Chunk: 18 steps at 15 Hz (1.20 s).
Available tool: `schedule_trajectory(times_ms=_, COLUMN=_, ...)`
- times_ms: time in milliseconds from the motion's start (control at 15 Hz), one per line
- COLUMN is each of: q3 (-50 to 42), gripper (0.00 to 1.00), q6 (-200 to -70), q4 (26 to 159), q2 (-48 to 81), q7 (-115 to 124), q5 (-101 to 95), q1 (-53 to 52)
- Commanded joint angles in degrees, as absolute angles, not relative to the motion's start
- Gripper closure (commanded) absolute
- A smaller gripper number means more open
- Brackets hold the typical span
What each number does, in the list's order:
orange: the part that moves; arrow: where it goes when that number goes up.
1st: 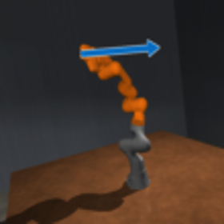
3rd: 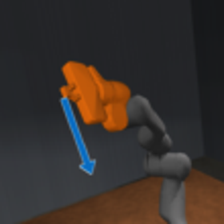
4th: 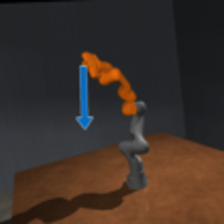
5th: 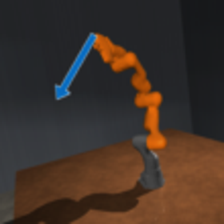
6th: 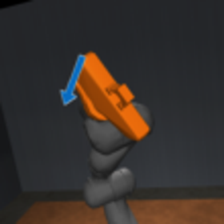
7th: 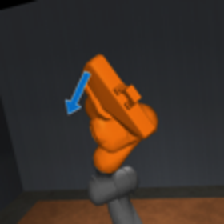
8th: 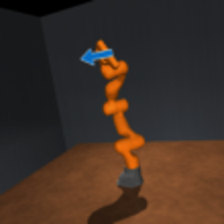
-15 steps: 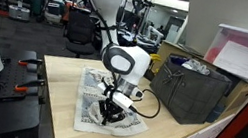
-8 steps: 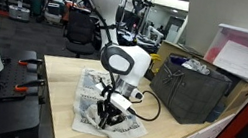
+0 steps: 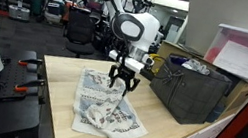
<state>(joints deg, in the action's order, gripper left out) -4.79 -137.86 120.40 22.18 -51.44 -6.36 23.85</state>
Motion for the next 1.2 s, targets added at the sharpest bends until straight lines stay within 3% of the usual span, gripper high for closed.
schedule_trajectory(times_ms=0, q3=-4.23, gripper=0.0, q6=-130.81, q4=119.65, q2=17.6, q7=-50.93, q5=-5.96, q1=18.77)
schedule_trajectory(times_ms=400, q3=-3.78, gripper=0.0, q6=-116.72, q4=113.63, q2=14.12, q7=-45.95, q5=-3.02, q1=12.57)
schedule_trajectory(times_ms=1133, q3=-5.17, gripper=0.0, q6=-116.47, q4=111.95, q2=6.07, q7=-9.31, q5=-3.97, q1=8.66)
